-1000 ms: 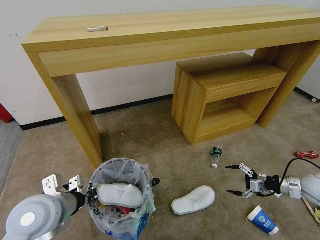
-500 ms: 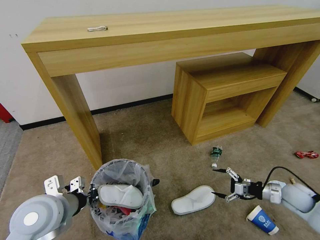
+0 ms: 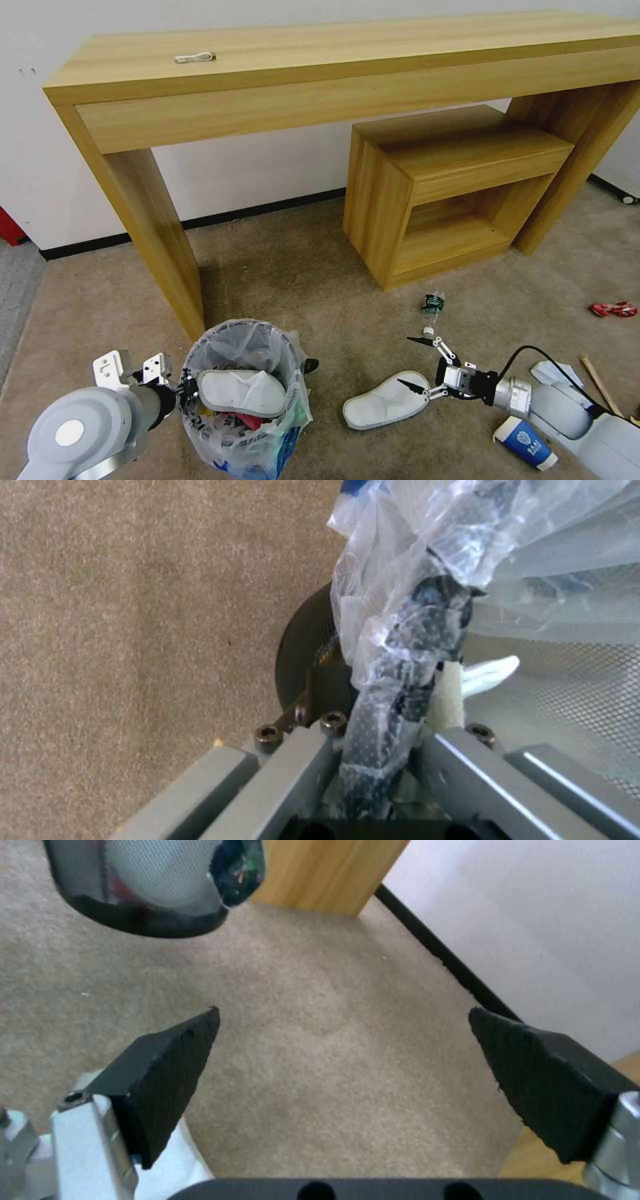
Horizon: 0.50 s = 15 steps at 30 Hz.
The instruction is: Pick up the trash bin and place the garbage on the floor into it.
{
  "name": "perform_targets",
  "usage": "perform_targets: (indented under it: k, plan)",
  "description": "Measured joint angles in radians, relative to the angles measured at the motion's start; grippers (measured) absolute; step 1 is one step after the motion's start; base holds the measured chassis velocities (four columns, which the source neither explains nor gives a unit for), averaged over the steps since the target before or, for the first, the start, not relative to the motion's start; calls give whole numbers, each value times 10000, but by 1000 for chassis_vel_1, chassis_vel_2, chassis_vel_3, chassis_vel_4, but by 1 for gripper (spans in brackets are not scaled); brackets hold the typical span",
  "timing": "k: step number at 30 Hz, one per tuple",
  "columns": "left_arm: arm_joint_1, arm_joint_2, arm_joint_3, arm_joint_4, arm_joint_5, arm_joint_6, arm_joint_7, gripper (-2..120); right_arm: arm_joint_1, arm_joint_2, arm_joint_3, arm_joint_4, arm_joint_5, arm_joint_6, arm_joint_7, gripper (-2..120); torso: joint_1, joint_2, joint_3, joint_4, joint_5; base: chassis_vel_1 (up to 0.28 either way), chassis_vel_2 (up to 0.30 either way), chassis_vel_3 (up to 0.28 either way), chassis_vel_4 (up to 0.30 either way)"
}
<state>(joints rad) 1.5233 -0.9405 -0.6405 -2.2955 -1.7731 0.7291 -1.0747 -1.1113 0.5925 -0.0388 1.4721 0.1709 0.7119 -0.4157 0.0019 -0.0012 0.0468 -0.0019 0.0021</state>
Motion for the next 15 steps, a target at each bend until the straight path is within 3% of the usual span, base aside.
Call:
perform_targets:
  k: [15]
  plan:
    - [-85, -13, 34, 129, 33, 0, 131, 0, 106, -525, -382, -108, -95, 56, -286, 95, 0, 0, 0, 1, 2, 0, 0, 0, 0]
